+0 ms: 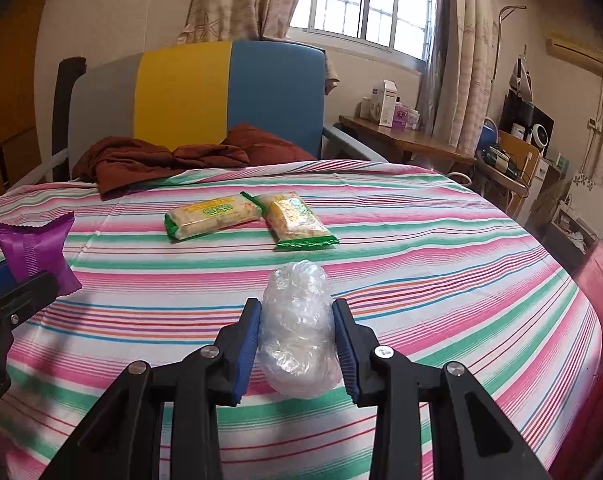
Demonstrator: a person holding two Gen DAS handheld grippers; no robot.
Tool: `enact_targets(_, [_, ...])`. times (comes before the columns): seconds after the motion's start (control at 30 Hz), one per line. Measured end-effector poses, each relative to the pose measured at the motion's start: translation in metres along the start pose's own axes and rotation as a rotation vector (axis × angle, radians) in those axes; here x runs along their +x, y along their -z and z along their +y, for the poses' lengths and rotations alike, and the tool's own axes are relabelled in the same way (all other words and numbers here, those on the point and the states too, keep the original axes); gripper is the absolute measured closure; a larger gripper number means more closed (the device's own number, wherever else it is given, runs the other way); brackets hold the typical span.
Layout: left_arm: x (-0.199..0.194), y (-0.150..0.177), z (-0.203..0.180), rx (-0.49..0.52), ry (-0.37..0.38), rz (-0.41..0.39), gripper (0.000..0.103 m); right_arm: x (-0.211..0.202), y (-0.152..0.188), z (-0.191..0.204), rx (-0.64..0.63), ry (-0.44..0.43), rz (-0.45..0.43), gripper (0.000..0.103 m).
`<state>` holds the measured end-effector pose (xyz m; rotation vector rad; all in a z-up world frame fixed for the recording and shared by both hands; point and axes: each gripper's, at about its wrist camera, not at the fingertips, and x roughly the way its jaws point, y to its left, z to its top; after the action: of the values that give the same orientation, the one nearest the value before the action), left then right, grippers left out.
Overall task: Organize objects
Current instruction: 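Lift the plastic bag and purple packet and carry them toward the gold tray, then open both tools over the tray to drop the bag and purple packet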
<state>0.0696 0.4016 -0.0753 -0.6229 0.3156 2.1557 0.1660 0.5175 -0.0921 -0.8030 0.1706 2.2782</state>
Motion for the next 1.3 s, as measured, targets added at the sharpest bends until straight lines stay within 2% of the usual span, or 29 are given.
enact_targets(0.37, [-0.023,0.008,0.013,-0.034,-0.013,-0.001,0.069,-0.021,0.009,0.013,0.009,-0.075,0.022,0.067])
enact_targets(0.5, [-0.043,0.009,0.015,-0.023,0.014,-0.012,0.069,-0.032,0.011,0.023,-0.009,-0.108,0.033,0.067])
enact_targets(0.67, [-0.072,0.014,0.029,-0.076,0.055,-0.016,0.069,-0.052,0.007,0.045,-0.033,-0.169,0.017,0.067])
enact_targets(0.93, [-0.125,0.025,0.063,-0.126,0.061,-0.025,0.069,-0.083,0.002,0.095,-0.040,-0.349,0.021,0.067])
enact_targets(1.2, [-0.167,0.040,0.117,-0.212,-0.013,-0.039,0.069,-0.121,-0.004,0.156,-0.089,-0.543,0.012,0.067])
enact_targets(1.3, [-0.187,0.044,0.140,-0.219,-0.066,-0.062,0.069,-0.133,-0.006,0.178,-0.103,-0.636,0.033,0.067])
